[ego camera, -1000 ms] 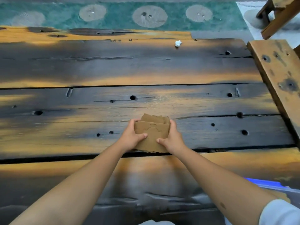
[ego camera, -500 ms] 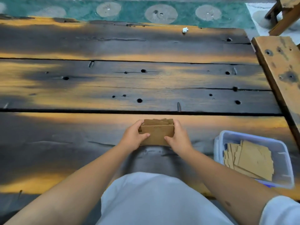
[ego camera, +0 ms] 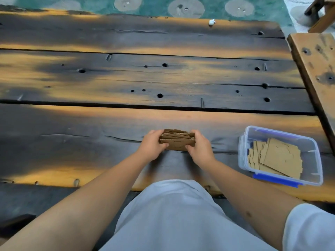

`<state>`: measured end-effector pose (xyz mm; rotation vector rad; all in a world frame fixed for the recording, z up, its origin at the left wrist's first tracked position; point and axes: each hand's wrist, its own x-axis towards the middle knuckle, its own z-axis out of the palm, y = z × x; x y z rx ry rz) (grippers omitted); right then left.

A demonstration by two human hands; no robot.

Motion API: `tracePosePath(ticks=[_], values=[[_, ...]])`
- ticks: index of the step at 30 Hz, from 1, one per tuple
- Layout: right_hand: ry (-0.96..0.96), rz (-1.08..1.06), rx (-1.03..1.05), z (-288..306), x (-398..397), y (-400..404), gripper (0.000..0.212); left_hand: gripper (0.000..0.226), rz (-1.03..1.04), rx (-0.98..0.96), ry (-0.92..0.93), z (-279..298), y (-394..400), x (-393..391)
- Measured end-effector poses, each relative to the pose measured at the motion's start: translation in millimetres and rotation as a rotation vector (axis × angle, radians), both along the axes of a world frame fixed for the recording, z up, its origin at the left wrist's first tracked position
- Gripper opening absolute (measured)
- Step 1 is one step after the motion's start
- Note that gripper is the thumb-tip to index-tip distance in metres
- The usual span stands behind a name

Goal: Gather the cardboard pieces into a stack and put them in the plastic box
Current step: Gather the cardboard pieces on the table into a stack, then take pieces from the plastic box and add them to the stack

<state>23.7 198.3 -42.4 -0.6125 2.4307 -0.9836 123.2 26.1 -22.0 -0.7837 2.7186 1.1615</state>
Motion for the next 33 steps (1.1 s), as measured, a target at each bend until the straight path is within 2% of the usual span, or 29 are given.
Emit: tracePosePath(ticks=[5, 8, 12, 16, 21, 26, 30, 33], values=[[-0.065, -0.042, 0.032, 2.1, 1.4, 0.0, 0.087, 0.07, 0.0, 0.086, -0.032, 4.0, 5.7, 1.3], [-0.092, -0.049, 0.001, 3.3, 1.5, 5.4, 0.096, 0.072, -0.005, 0.096, -0.039, 3.3, 8.6, 0.2], [-0.085, -0.064, -0.07, 3.4, 2.7, 14.3, 0.076, 0.065, -0.007, 0.095, -0.048, 0.5, 9.5, -0.6], [-0.124, -0.066, -0.043, 3.3, 0.9, 19.8, 0.073, 0.074, -0.004, 0.147, -0.088, 1.5, 9.9, 3.3], [-0.089, 0.068, 0.03, 3.2, -2.1, 21.5, 0.057, 0.056, -0.048, 0.055, -0.066, 7.7, 12.0, -3.5], [-0.063, 0.066, -0.004, 8.5, -6.6, 25.7, 0.057, 0.031, -0.083, -0.005, -0.136, 8.0, 15.4, -12.6], [0.018, 0.037, -0.099, 15.8, -12.2, 36.7, 0.031, 0.027, -0.11, -0.057, -0.184, 7.0, 11.9, -15.9], [0.128, 0.095, -0.099, 20.0, -15.8, 39.2, 0.016, 0.027, -0.14, -0.123, -0.217, 7.4, 8.2, -15.7]])
